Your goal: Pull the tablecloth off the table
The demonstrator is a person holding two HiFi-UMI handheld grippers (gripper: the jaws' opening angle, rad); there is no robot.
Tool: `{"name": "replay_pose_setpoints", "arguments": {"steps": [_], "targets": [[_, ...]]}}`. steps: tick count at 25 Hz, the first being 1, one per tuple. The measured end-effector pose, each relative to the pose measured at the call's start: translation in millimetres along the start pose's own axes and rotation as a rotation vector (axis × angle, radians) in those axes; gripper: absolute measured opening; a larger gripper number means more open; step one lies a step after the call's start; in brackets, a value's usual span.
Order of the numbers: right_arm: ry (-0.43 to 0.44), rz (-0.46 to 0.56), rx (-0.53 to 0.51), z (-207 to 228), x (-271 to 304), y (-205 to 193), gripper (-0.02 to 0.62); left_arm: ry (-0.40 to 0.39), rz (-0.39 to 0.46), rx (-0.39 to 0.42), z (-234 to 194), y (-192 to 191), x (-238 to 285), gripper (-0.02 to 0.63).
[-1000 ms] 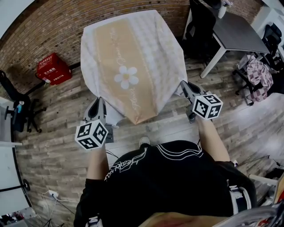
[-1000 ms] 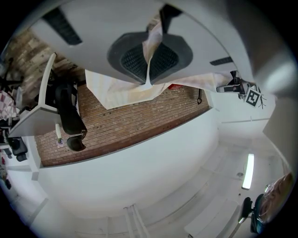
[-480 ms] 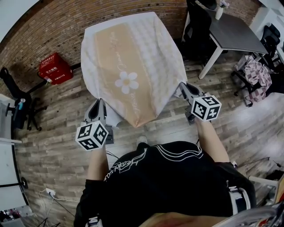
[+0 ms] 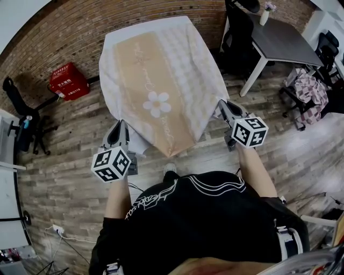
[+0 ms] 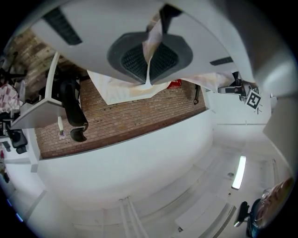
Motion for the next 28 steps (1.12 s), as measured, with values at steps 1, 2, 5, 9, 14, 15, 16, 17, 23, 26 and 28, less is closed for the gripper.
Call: {"name": "replay_pose_setpoints", "arguments": {"steps": [1, 2, 5, 9, 14, 15, 16, 17, 23, 26, 28], "targets": [[-0.001, 0.0, -0.004, -1, -4, 0, -0.003, 0.0, 0.0, 0.0, 2, -1, -4, 0.006], [-0.002, 0.001, -0.006, -2, -8, -1, -0.002, 0.0, 0.0, -0.002, 3, -2, -8, 0.006], [-0.001, 0.005, -0.01, -7, -19, -4, -0.003, 0.001, 0.002, -0.004, 6, -4, -20, 0.006], [0.004, 0.003, -0.005, -11, -33, -11, -0.002, 0.002, 0.009, -0.003, 11, -8, -34, 0.006], [0.008, 0.003, 0.001, -17, -48, -18, -0.002, -0.001, 0.017, 0.007, 18, -10, -52, 0.006], [0.009, 0.002, 0.002, -18, -50, -19, -0.003, 0.0, 0.017, 0.007, 18, -11, -55, 0.006], [0.011, 0.001, 0.002, -19, -52, -21, -0.003, 0.001, 0.017, 0.006, 19, -11, -57, 0.006], [0.012, -0.002, 0.004, -19, -54, -23, -0.002, 0.002, 0.018, 0.005, 20, -13, -59, 0.006], [0.016, -0.02, 0.006, -20, -68, -30, -0.002, 0.002, 0.02, 0.0, 26, -16, -69, 0.006], [0.016, -0.025, 0.009, -21, -73, -34, -0.003, 0.008, 0.026, -0.005, 25, -17, -74, 0.006], [0.02, -0.031, 0.015, -20, -74, -37, -0.002, 0.014, 0.028, -0.009, 26, -20, -76, 0.006]]}}
Point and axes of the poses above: the fingertips, and each gripper's own axes: x forward along the fingers, z to its right, y out of its top, the point moved 2 cm from there along -x, backward along the fingers, and after that the axes turned 1 degree about z, right-handed, at the moved point
